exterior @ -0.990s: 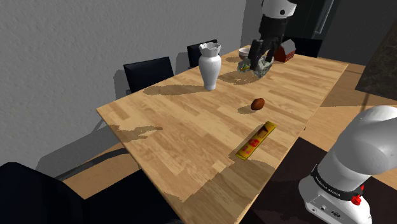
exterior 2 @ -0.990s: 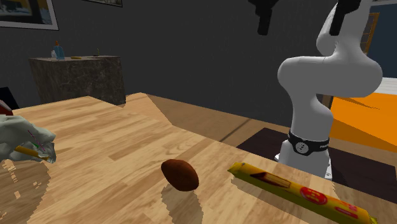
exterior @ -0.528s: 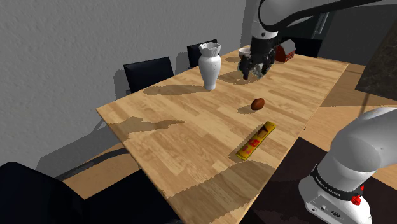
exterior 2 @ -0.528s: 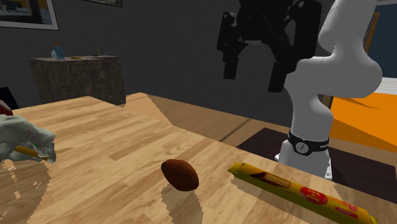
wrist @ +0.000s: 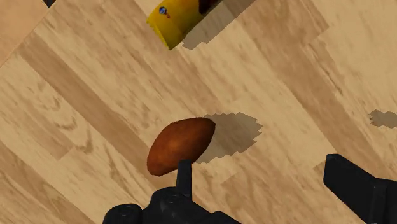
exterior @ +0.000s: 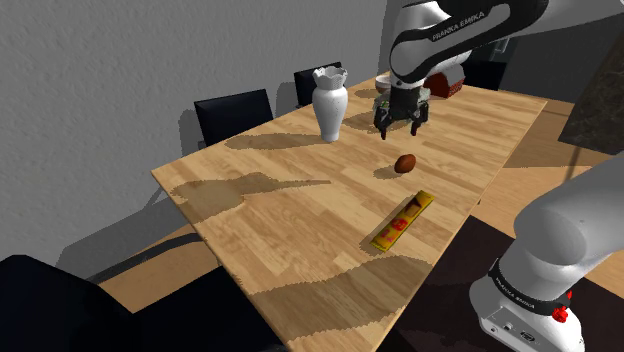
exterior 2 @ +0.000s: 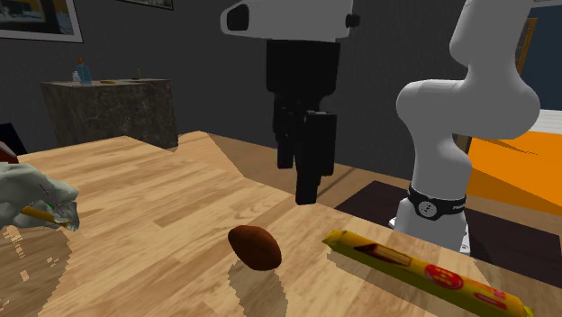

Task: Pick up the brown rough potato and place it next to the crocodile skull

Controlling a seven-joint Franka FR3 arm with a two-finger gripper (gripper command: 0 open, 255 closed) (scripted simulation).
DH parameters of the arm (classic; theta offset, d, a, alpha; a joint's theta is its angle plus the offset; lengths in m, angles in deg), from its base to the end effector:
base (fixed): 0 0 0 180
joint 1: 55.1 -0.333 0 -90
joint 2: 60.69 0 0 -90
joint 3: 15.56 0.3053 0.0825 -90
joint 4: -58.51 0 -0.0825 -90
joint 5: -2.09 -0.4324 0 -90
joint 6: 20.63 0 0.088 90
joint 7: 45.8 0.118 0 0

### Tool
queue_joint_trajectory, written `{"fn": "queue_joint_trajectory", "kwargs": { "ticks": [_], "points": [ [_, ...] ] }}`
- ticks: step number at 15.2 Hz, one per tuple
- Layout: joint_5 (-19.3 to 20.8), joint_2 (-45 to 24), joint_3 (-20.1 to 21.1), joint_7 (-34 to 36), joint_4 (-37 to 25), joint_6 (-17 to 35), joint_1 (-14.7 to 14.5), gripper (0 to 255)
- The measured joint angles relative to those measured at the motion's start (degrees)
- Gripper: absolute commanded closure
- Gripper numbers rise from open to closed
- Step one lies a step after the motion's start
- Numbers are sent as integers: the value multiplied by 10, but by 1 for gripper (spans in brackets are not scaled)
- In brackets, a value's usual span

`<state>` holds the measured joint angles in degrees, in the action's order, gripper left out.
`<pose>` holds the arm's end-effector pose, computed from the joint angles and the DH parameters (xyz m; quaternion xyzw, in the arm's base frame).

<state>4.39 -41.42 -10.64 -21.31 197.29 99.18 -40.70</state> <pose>0.4757 -0.0825 0.3892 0.9581 -0.2847 0.0059 0.0311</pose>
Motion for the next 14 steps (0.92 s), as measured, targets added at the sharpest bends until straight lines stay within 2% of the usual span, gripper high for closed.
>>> {"fn": "queue_joint_trajectory", "kwargs": {
  "ticks": [8,14],
  "points": [
    [18,-123,-22,120,-3,83,55,0],
    [25,-168,-29,147,10,133,65,0]
  ]
}}
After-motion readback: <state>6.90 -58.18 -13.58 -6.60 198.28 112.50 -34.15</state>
